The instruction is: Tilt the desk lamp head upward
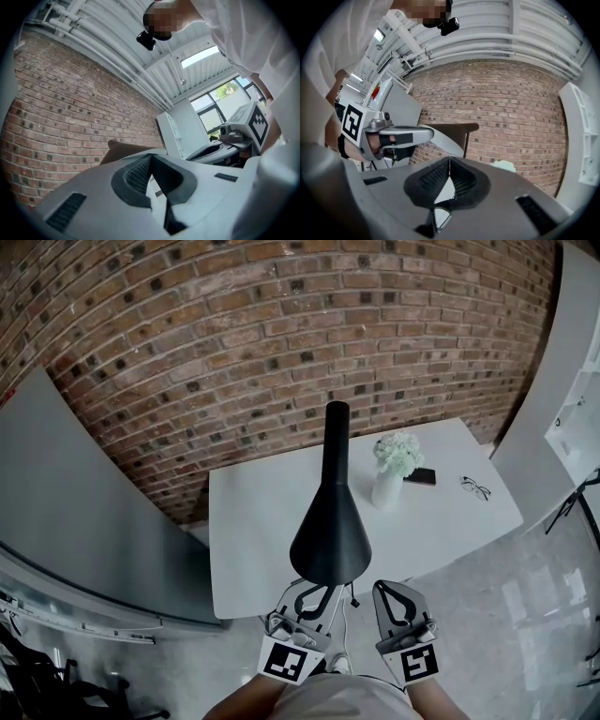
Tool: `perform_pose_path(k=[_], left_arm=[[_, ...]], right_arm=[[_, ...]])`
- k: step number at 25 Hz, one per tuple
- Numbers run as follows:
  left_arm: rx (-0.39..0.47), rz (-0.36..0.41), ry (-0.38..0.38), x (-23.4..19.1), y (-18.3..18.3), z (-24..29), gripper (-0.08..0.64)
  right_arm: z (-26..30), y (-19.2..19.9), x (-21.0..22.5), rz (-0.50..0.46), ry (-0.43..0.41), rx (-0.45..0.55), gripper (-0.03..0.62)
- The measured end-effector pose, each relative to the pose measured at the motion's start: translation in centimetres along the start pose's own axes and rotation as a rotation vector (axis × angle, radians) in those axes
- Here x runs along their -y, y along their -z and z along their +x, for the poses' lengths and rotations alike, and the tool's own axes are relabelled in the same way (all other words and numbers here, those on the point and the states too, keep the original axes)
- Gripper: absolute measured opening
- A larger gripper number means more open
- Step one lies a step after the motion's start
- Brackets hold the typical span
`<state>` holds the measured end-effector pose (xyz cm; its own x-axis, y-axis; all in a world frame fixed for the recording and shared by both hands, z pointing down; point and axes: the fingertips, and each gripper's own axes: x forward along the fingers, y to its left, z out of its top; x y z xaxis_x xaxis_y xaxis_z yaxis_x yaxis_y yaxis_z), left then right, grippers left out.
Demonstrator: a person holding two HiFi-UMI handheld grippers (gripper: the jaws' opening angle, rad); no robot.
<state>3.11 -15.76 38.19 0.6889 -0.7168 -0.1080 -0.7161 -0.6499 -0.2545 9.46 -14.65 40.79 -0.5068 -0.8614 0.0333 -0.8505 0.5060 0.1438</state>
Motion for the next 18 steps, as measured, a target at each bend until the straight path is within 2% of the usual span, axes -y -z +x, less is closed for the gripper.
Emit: perform_pose_path(k=[8,12,18], left_arm=[[0.068,-0.024,-0.012,-1.0,-2.7,-0.3,0.006],[0.054,-0.007,-0.01,-1.2,-3.2,-0.4,0.006],[0.076,0.029,-0.014,-1.7,-5.0,-0.2,0.006]], right_arm=[[0.8,-0.5,-0.5,-0.008,-0.007,0.004,0.017],[0.9,-0.7,-1.0,-0.011,-0.007,0.008,0.017],[0.7,-0.8,-1.5,-0.018,-0.014,0.01,0.017]])
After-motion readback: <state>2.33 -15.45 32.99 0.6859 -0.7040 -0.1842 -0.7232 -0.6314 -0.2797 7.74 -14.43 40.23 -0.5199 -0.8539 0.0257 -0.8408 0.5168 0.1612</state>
